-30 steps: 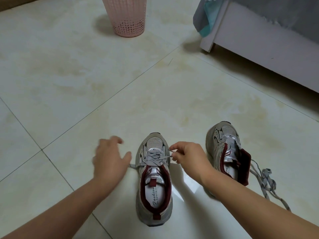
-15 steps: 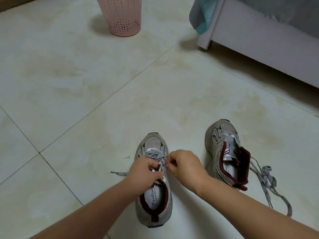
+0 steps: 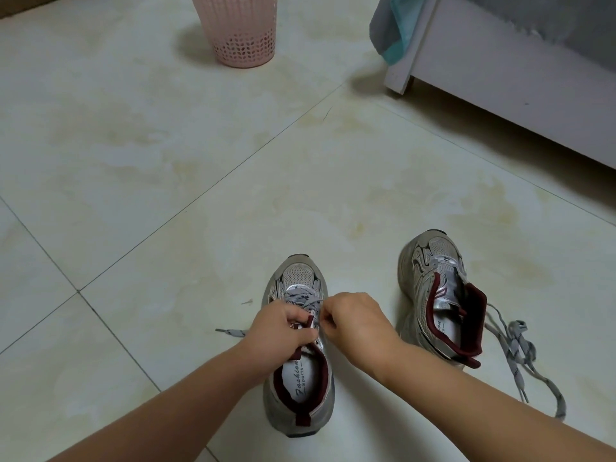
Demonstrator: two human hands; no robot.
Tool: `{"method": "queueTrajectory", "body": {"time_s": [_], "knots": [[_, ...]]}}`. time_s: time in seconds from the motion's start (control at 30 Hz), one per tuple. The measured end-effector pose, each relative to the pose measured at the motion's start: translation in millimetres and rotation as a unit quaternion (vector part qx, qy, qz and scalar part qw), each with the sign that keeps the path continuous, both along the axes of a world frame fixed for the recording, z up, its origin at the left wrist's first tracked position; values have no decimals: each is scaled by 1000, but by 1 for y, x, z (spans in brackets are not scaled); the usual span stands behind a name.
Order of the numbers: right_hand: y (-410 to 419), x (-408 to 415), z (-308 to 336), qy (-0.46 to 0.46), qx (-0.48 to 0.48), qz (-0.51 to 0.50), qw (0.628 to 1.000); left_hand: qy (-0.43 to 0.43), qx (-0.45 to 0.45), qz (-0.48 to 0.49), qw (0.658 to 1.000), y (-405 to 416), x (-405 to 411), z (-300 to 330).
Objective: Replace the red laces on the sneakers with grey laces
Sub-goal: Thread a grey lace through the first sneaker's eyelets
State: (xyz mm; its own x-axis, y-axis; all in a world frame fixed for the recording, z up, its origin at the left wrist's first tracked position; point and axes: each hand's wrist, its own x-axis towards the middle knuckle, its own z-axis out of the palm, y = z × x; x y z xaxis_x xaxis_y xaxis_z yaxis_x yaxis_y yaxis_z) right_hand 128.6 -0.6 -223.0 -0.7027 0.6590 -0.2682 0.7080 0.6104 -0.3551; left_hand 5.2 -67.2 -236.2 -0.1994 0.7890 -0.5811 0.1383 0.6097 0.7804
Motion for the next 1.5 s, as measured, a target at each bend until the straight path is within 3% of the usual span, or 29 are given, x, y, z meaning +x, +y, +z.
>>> {"method": "queueTrajectory", "body": {"time_s": [0.2,0.33,0.43,0.57,0.73,0.83,0.9,1.0,1.03,1.07,1.1,1.13,1.2,1.3,1.33,1.37,1.4,1.47,1.5], "knots": [[4,-6,-7,17,47,98,994,75,16,-69,995,1,-11,-3],[6,-1,-13,70,7,6,998,174,59,-87,979,2,-3,-7],[1,8,-13,128,-25,-32,991,199,83,-67,974,0,1,-12],[-20,19,-7,165,78,-88,979,167,62,-69,982,1,-1,-11],[-43,16,-16,-112,-79,-93,986,66,28,-88,994,6,-12,2],[-46,14,-17,-128,-116,-129,977,-121,12,-20,992,9,-26,19],[-42,15,-20,-119,-128,-147,974,-265,29,59,962,12,-40,31],[-38,12,-15,-122,-143,-153,970,-347,51,128,928,15,-50,39],[-37,10,-15,-125,-147,-154,969,-310,41,130,941,16,-46,37],[-36,9,-15,-129,-149,-155,968,-218,32,107,970,15,-40,32],[-35,9,-15,-133,-150,-158,967,-80,33,46,995,13,-34,27],[-34,8,-15,-135,-151,-159,966,62,43,-44,996,11,-29,21],[-32,6,-16,-138,-147,-161,966,270,56,-225,935,6,-22,14],[-33,4,-16,-147,-143,-164,965,409,65,-355,838,11,-18,18],[-34,3,-16,-149,-146,-166,964,434,68,-381,814,13,-17,21],[-34,3,-15,-153,-151,-169,962,428,68,-389,813,17,-16,26],[-33,3,-15,-156,-156,-171,960,382,64,-369,845,19,-16,30],[-32,2,-15,-154,-167,-176,958,198,38,-263,943,23,-23,42],[-32,1,-14,-153,-169,-176,958,110,31,-210,971,25,-27,49]]}}
